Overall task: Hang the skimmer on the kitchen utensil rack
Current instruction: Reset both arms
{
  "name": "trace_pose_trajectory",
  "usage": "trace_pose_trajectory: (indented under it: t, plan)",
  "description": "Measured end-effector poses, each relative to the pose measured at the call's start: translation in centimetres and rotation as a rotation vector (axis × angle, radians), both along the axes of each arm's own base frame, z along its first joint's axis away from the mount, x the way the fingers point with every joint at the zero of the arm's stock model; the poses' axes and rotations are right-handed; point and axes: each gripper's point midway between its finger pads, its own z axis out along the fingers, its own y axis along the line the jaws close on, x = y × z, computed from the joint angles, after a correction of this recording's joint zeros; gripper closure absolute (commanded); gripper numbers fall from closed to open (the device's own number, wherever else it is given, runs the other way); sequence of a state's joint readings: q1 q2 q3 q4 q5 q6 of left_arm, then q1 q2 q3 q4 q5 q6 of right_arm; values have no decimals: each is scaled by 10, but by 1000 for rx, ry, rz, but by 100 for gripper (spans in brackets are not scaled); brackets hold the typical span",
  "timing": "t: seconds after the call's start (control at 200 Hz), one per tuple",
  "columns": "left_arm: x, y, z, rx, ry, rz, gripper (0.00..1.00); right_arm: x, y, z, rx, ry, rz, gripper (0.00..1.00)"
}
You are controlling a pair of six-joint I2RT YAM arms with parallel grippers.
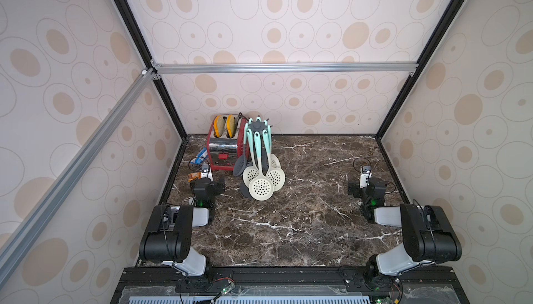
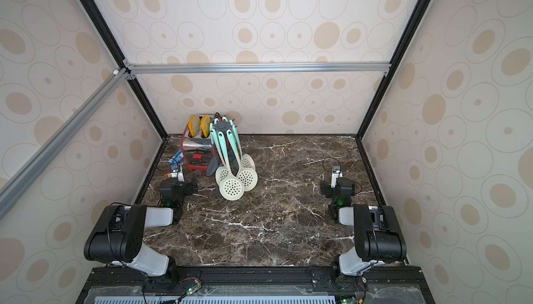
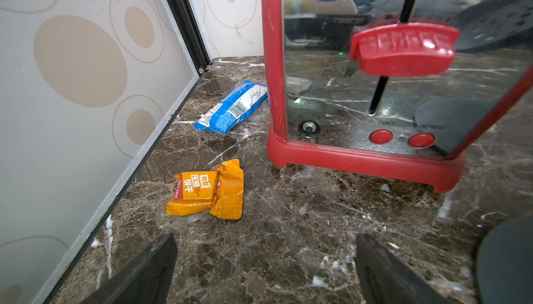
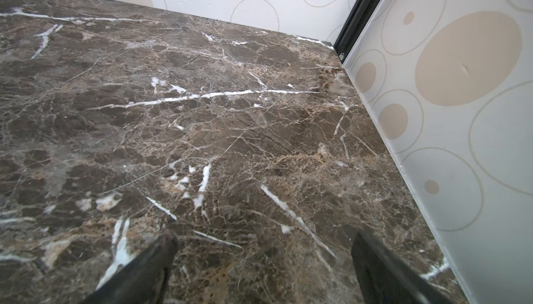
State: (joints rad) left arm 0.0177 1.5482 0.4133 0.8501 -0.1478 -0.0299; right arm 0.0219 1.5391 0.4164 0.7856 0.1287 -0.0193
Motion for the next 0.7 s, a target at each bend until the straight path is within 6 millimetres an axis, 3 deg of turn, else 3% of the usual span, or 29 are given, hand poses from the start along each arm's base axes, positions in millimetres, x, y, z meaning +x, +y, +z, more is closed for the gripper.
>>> trace_pose_trajectory:
  t: [0.215,0.416,0.486,0.611,0.701]
  plan:
    - [0,0,0,0,0,0,1,-2,3,2,1,-22,20,0]
    - [0,0,0,0,0,0,1,-33,7,-16,6,-34,43,0]
    - [0,0,0,0,0,0,1,-23,6,-12,5,-20,39,0]
    - [0,0,0,0,0,0,1,3,7,19,3,-98,45,0]
    - [0,0,0,0,0,0,1,3,12,14,7,-64,75,0]
